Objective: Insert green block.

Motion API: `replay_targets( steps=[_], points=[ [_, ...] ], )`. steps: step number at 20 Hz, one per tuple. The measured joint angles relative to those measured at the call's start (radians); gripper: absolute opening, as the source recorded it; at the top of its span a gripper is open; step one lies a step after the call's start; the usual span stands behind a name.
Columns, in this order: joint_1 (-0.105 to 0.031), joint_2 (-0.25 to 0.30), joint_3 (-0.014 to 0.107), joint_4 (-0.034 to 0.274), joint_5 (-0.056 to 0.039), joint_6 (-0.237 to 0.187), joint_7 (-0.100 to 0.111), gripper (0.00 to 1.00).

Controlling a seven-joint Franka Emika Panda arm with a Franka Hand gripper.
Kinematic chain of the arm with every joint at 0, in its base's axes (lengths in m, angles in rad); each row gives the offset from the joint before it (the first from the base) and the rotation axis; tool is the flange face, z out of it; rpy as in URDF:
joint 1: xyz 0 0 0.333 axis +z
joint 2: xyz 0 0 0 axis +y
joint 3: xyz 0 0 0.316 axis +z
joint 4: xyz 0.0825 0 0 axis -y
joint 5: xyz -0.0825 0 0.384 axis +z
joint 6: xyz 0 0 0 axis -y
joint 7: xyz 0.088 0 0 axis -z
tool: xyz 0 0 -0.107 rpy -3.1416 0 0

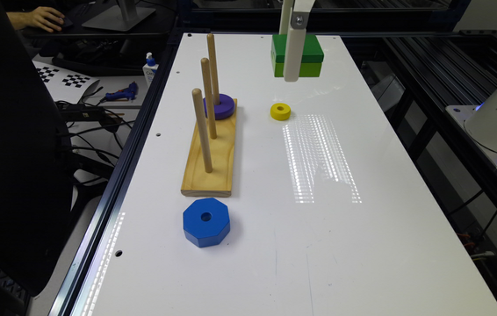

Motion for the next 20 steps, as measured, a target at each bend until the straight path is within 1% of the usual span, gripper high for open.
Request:
replay_targets(
  steps=[2, 5, 14, 16, 20],
  points=[
    [0.000, 0.011, 0.002, 0.012, 0.0000, 0.012, 0.000, 0.00],
    [0.000, 0.042, 0.004, 0.043, -0.0007, 0.020, 0.000, 0.00],
    [0.000, 0.151, 0.006, 0.164, -0.0057, 0.019, 0.000, 0.00],
    [0.000, 0.166, 0.006, 0.180, -0.0064, 0.019, 0.000, 0.00],
    [0.000, 0.171, 0.007, 0.187, -0.0065, 0.019, 0.000, 0.00]
  ],
)
